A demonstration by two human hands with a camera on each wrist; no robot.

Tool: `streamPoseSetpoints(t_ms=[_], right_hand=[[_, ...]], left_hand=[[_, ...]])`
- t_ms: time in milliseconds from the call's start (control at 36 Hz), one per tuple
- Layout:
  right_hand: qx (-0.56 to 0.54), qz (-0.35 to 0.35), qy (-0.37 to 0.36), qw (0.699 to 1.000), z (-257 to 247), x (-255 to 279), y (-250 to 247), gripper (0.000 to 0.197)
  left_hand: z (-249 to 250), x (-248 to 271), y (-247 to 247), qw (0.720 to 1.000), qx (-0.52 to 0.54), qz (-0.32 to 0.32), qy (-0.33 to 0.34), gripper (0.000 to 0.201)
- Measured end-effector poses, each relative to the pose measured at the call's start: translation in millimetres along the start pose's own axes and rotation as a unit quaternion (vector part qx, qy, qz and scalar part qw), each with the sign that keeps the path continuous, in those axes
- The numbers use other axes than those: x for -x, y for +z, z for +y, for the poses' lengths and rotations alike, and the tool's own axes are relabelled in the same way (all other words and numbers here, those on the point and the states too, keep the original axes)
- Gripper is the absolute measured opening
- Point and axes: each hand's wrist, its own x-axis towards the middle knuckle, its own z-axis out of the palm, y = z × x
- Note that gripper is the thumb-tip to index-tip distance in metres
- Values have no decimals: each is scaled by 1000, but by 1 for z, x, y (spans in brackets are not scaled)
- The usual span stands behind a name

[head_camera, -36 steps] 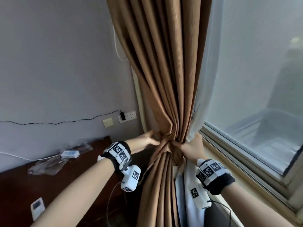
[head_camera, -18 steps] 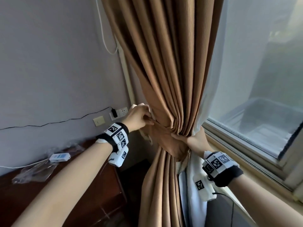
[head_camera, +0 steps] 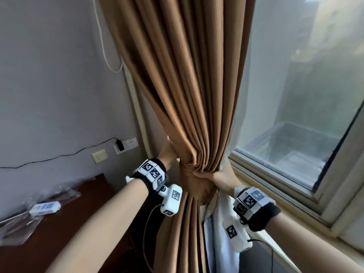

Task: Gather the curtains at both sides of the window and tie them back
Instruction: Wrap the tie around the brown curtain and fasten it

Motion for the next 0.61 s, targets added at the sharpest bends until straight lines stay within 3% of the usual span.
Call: streamPoseSetpoints(t_ms=[56, 167, 278, 333, 417, 500, 556, 611], right_hand=[[2, 1, 5, 1000, -1, -2, -1, 72], [-3, 9, 11, 1000, -2, -8, -1, 72], [-6, 12, -4, 1000, -4, -13, -3, 73], [9, 2, -5, 1000, -5, -15, -3, 69], [142, 1, -20, 990, -3, -19, -1, 64], [372, 30, -63, 926, -3, -21, -2, 95], [426, 49, -102, 897, -8, -21, -3, 115], [445, 20, -96, 890, -8, -26, -7, 127]], left_hand=[[3, -3, -2, 996, 57, -38, -49, 17], [10, 0, -9, 970, 107, -180, -120, 31], [11, -2, -28, 909, 139, -363, -151, 50], [17, 0, -31, 883, 138, -428, -138, 44], [24, 3, -26, 907, 117, -385, -126, 41], [15, 0, -22, 943, 87, -311, -84, 42], [11, 0, -22, 956, 96, -265, -81, 39], [7, 1, -19, 968, 109, -211, -77, 39]])
